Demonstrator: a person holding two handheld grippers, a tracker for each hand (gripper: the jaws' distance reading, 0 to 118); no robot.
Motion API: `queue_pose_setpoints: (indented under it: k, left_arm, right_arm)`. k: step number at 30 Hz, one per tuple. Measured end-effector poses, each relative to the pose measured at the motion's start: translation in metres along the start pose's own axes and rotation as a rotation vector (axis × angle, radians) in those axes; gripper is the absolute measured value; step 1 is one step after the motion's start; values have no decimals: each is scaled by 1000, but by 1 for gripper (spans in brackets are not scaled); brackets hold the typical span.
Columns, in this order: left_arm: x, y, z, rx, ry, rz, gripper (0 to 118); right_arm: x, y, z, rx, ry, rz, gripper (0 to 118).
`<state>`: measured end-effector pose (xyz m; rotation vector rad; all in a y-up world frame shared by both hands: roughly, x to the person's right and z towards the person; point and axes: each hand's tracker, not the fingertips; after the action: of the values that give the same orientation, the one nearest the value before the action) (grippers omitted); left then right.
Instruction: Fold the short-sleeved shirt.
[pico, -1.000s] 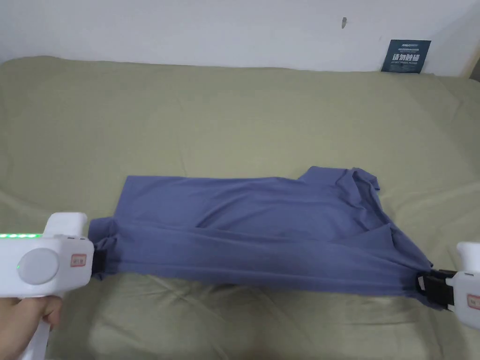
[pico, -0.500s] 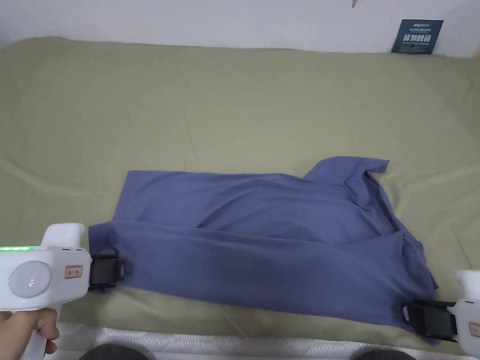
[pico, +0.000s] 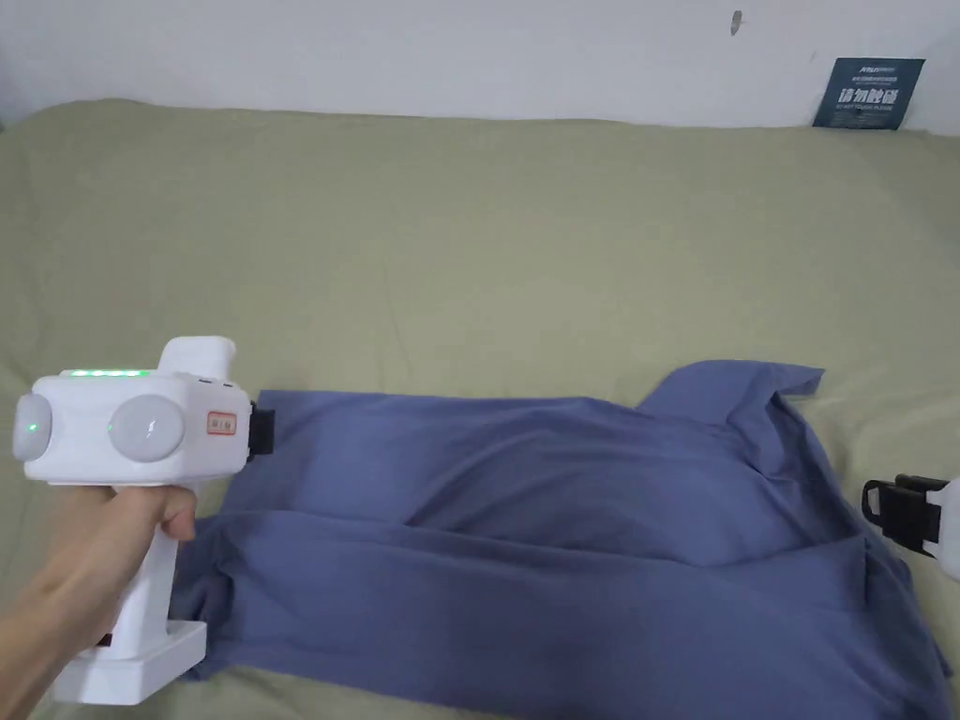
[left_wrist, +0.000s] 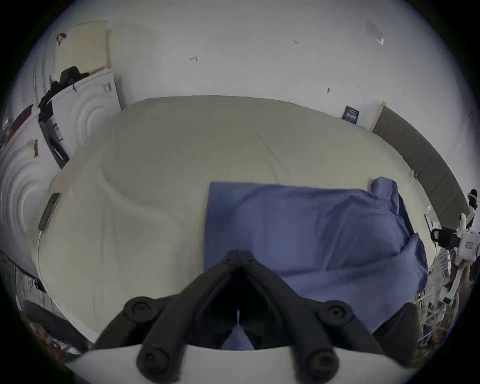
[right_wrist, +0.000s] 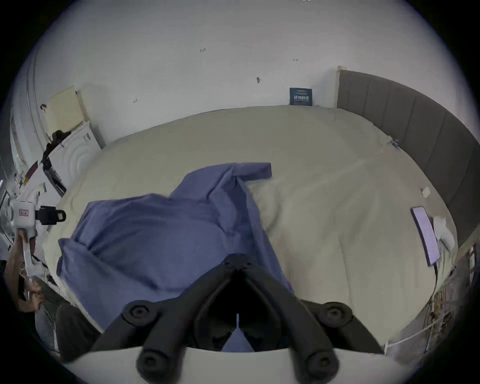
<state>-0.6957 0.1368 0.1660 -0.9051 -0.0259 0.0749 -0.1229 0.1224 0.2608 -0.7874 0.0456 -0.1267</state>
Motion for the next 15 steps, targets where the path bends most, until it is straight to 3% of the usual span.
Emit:
queue_pose_setpoints:
  k: [4,6,7,8,9,15]
  left_arm:
    - [-4,29,-52,-58,58,-10,7]
    - [-3,36,-72,-81,67,4,24]
    - [-5,39,-80,-97,72,14,54]
    - [-5,41,-88,-103,82,7,104]
    - [-3,41,-94,-110,99,-1,118]
    - [3,35,-110,-168,99,-21,118]
  right_arm:
    - [3,15,-26,-33,-12,40,0]
    - [0,18,-31,-42,-29,53,0]
    - [4,19,-36,-49,-31,50,0]
    - [8,20,-41,-55,-31,47,0]
    - [10,20,-45,-60,-33,48,0]
    - [27,24,-70,-82,-63,41,0]
